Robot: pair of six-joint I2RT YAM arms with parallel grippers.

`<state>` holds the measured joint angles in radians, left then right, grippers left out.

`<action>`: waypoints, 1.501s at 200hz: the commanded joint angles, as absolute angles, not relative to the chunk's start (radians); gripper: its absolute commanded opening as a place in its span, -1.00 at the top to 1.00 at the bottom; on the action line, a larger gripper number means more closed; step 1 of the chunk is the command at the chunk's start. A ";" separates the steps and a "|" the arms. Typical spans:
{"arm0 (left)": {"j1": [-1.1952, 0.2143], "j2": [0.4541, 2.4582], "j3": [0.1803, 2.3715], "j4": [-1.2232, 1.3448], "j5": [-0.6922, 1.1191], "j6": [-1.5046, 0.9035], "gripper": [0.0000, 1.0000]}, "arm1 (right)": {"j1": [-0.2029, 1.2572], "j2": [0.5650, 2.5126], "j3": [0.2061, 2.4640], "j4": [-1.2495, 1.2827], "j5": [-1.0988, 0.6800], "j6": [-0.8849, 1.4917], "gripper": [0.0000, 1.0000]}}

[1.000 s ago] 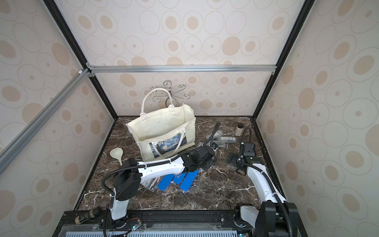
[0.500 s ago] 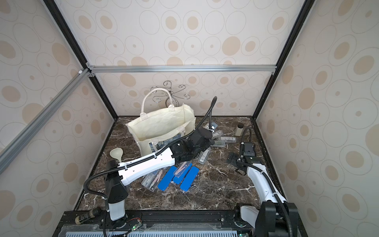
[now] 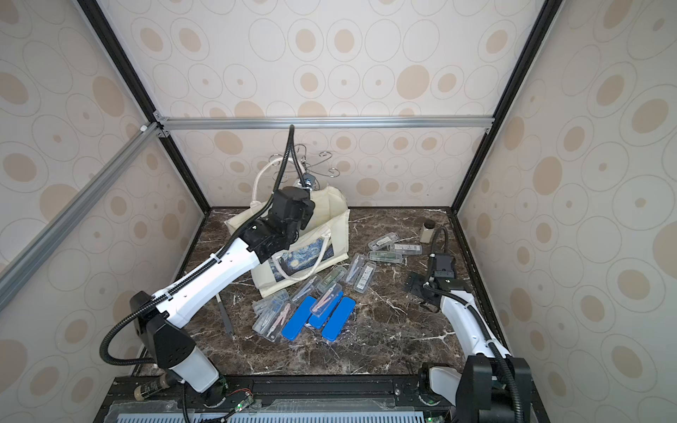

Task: Put the compass set into the canvas bag
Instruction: Place the compass set in the canvas bag.

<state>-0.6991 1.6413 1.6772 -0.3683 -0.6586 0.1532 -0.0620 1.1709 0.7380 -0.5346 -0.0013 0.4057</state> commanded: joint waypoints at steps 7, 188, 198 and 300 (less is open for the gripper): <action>-0.645 1.621 1.585 -0.333 -0.619 0.191 0.25 | -0.068 1.187 0.747 -0.544 -0.011 0.400 -1.00; -0.559 1.829 1.430 -0.291 -0.487 0.238 0.10 | -0.069 1.184 0.749 -0.549 -0.019 0.406 -1.00; -0.560 1.830 1.434 -0.292 -0.487 0.234 0.01 | -0.068 1.187 0.749 -0.548 -0.020 0.405 -1.00; -0.559 1.676 1.428 -0.241 -0.347 0.153 -0.79 | -0.069 1.183 0.744 -0.548 -0.037 0.407 -1.00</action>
<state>-0.5644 1.7763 1.4139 -0.2699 -0.4488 0.2005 -0.0620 1.1885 0.7383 -0.5365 -0.0299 0.4061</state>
